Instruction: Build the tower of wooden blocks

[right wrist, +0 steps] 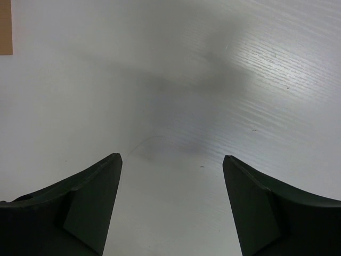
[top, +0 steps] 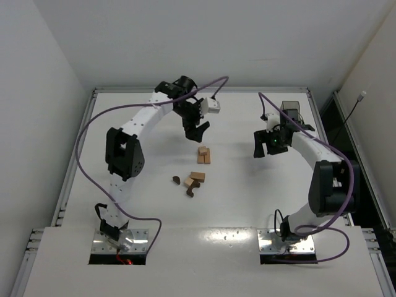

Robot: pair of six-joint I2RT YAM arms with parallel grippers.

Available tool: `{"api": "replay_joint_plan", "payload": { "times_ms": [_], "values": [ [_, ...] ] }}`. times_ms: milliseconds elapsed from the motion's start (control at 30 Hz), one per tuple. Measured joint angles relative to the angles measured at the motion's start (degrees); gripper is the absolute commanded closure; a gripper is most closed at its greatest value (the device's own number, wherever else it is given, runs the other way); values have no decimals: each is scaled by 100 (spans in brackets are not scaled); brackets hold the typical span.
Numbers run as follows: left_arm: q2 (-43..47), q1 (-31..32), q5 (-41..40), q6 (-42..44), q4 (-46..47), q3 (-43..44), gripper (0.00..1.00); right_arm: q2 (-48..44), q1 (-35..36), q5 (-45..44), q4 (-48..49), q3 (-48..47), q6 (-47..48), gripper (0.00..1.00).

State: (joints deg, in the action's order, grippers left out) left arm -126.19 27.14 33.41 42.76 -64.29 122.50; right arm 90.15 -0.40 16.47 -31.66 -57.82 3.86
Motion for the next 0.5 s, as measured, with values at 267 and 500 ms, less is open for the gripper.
{"api": "replay_joint_plan", "payload": {
  "times_ms": [267,500],
  "values": [
    [1447,-1314,1314,-767,-210,-1145,0,-444,1003,144,-2,39,483,30],
    [1408,-3624,1893,-2465,398,-2959,0,-378,3364,221,68,-221,868,31]
  ]
}}
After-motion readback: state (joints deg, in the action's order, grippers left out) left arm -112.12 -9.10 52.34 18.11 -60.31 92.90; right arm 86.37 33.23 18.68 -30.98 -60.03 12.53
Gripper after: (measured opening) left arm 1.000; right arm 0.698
